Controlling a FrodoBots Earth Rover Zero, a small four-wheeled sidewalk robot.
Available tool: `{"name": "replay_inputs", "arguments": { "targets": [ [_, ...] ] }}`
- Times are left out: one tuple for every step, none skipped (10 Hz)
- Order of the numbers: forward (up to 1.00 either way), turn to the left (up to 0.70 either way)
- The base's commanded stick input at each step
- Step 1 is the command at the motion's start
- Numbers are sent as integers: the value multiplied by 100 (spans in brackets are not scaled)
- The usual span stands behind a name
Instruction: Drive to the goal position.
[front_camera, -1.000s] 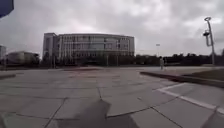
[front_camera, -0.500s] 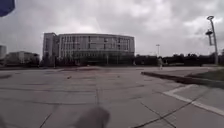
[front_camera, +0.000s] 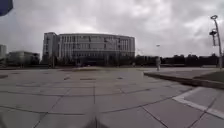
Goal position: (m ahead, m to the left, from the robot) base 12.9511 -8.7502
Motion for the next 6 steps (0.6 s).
{"name": "replay_inputs", "arguments": {
  "targets": [
    [70,0],
    [70,0],
    [70,1],
    [70,10],
    [70,27],
    [70,35]
  ]
}}
